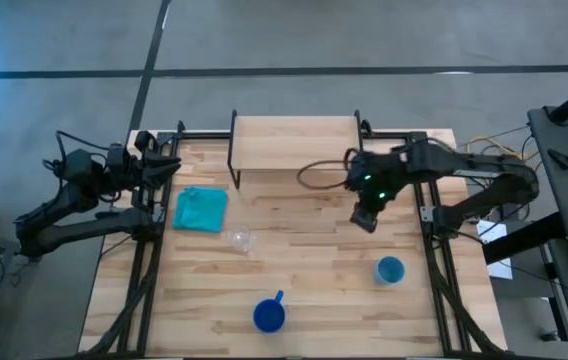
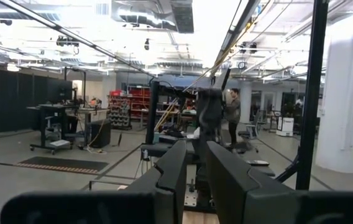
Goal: Stack small to large cups/mugs on shelf
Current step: Put the blue cup on the shelf
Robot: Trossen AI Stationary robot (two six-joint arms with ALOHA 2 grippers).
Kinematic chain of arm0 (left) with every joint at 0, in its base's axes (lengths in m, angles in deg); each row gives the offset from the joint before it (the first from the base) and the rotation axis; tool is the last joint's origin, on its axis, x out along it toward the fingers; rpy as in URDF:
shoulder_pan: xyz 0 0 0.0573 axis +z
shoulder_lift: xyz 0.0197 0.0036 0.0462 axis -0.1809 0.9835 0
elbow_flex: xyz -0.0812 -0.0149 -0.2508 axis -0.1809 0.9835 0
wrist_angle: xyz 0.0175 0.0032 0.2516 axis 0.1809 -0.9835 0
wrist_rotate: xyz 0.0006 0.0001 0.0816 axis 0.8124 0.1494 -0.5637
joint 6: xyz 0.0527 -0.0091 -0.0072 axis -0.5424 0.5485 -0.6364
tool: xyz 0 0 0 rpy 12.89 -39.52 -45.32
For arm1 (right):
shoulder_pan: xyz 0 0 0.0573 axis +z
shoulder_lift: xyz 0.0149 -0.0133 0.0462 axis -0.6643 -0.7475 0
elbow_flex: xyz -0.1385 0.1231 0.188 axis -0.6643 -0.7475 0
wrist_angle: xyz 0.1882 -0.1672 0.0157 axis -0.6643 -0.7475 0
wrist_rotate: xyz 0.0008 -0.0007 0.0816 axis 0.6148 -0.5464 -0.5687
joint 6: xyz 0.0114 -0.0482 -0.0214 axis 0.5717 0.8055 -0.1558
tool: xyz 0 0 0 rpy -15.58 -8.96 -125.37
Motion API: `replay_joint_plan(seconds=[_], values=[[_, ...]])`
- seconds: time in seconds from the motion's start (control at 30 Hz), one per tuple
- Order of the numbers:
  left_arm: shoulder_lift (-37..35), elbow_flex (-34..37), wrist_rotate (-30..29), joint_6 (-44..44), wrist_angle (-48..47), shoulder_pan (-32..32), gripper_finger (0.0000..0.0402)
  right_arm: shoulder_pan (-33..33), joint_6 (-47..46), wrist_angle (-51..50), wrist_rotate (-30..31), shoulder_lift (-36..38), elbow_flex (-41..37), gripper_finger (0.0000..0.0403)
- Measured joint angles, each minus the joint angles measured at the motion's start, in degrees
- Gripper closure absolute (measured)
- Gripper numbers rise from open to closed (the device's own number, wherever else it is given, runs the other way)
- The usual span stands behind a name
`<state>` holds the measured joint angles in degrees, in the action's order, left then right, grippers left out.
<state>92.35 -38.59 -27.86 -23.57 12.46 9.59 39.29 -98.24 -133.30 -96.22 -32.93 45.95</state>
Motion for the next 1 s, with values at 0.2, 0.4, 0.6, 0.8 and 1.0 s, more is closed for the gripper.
replay_joint_plan(seconds=[0.2,0.4,0.6,0.8,1.0], values=[[-0.9,0.0,0.0,0.0,0.0,0.0,0.0355,2.3,1.2,0.2,-2.4,-4.0,0.9,0.0339],[-1.6,0.0,0.0,0.0,0.0,0.0,0.0355,2.8,-7.6,-5.7,-7.9,-4.1,2.7,0.0338],[-1.8,0.0,0.0,0.0,0.5,0.0,0.0355,3.0,-7.8,-18.4,-7.2,-4.2,2.5,0.0311],[-2.1,0.0,0.0,0.0,0.5,0.0,0.0355,3.0,-8.5,-21.9,-6.8,-3.8,2.2,0.0282],[-2.3,0.0,0.0,0.0,0.4,0.0,0.0355,4.4,-7.2,-22.1,-3.5,-4.2,1.8,0.0278]])
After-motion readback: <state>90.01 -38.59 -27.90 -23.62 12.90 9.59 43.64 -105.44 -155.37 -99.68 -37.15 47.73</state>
